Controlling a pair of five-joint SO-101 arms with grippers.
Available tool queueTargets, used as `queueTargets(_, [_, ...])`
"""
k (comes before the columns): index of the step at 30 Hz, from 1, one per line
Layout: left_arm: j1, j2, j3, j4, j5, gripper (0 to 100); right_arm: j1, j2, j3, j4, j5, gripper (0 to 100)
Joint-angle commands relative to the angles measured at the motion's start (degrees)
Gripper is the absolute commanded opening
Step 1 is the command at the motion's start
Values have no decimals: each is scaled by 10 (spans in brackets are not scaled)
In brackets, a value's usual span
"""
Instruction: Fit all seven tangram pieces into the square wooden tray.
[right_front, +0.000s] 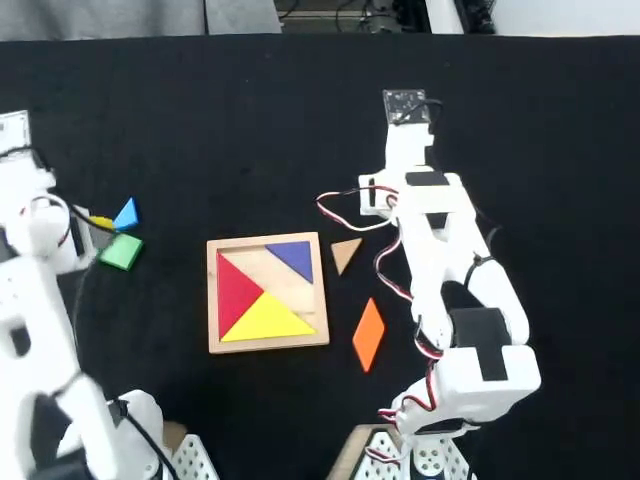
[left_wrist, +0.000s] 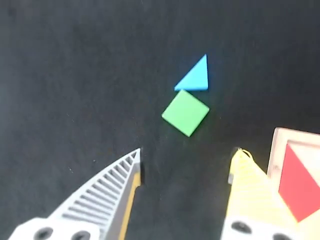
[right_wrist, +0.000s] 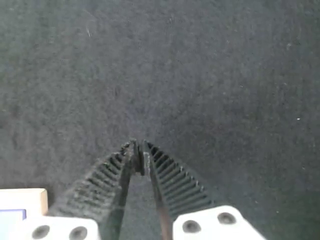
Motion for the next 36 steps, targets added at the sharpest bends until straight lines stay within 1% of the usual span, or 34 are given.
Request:
queueTargets(1, [14,107,-51,-20,-82,281,7,-5,-34,3,-4,11])
queueTargets(4, [32,166,-29,-49,-229,281,7,-5,-34,3,-2,11])
queueTargets(5, [35,179,-28,-54,-248,281,7,-5,-34,3,-1,11])
queueTargets(8, [35,193,-42,-80,-239,281,7,-5,-34,3,-1,11])
queueTargets(11, [37,198,-58,-129,-202,281,6,-4,-34,2,-1,11])
queueTargets(15, [61,231,-60,-228,-167,281,5,-2,-34,2,0,11])
queueTargets(18, [75,279,-62,-301,-165,281,5,-1,-34,2,0,11])
queueTargets(21, [91,333,-63,-357,-165,281,5,0,-34,1,0,11])
queueTargets(25, [88,415,-90,-427,-166,281,5,0,-34,1,0,11])
queueTargets(27, [80,456,-116,-447,-166,281,5,0,-34,1,0,11])
queueTargets(31, [75,519,-156,-450,-169,281,5,0,-35,1,0,11])
queueTargets(36, [43,532,-163,-450,-171,281,5,0,-34,-11,0,11])
